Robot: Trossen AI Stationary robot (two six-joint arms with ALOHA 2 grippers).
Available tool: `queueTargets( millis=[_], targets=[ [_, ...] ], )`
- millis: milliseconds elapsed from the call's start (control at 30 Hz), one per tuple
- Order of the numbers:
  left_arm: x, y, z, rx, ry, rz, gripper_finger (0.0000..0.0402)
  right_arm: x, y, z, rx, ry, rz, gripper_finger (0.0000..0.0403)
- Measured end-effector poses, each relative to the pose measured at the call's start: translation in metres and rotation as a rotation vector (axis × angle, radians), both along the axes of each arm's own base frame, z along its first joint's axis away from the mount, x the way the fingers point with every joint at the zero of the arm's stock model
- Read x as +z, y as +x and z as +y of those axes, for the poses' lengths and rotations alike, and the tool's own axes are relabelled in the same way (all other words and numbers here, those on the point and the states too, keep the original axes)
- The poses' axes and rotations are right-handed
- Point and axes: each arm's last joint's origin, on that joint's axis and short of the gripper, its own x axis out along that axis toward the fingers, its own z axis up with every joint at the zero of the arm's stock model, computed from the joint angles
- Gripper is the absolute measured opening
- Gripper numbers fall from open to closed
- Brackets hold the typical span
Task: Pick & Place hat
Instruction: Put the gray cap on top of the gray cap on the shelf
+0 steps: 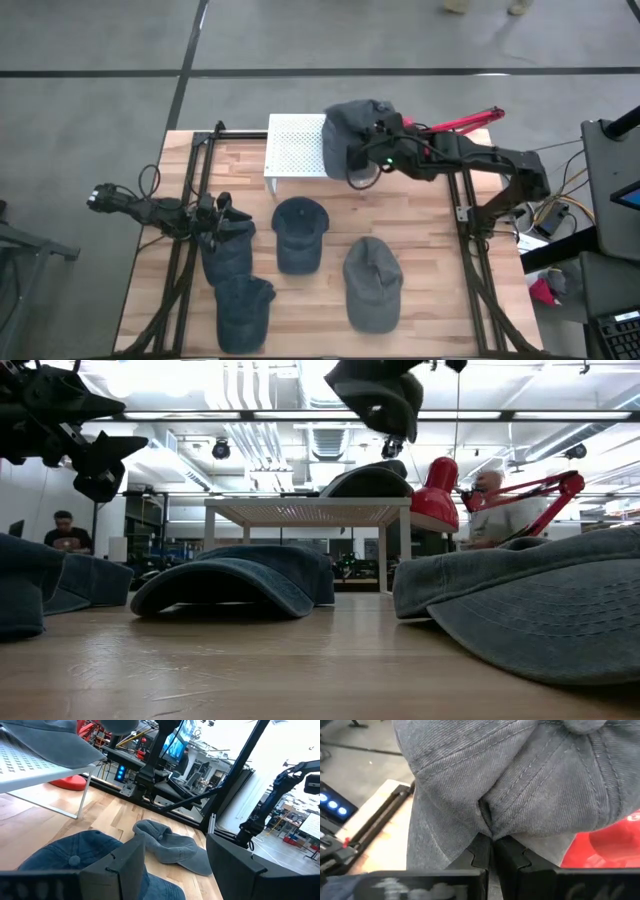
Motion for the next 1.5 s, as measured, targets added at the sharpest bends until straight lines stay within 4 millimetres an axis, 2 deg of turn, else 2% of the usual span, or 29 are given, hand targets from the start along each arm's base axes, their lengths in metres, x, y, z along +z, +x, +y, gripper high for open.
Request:
queueTargets(
  millis=[333, 500, 700, 1000, 1500],
  targets=[
    [0.0, 0.0, 0.0, 0.011, 0.0, 0.002, 0.0216, -0.009, 0.035, -0.044, -0.092, 0.015, 0.131, 0.0012],
    [0.0, 0.0, 0.0, 0.011, 0.001, 0.002, 0.0216, -0.013, 0.047, -0.056, -0.118, 0.089, 0.194, 0.0012],
    [0.0, 0.0, 0.0, 0.013, 0.003, 0.002, 0.0216, -0.024, 0.063, -0.062, -0.126, 0.12, 0.267, 0.0012],
    [0.0, 0.0, 0.0, 0.013, 0.003, 0.002, 0.0216, -0.041, 0.069, -0.067, -0.192, 0.167, 0.335, 0.0013],
    [0.0, 0.0, 0.0, 0.014, 0.004, 0.003, 0.0216, -0.04, 0.07, -0.066, -0.145, 0.246, 0.311, 0.0013]
  ],
)
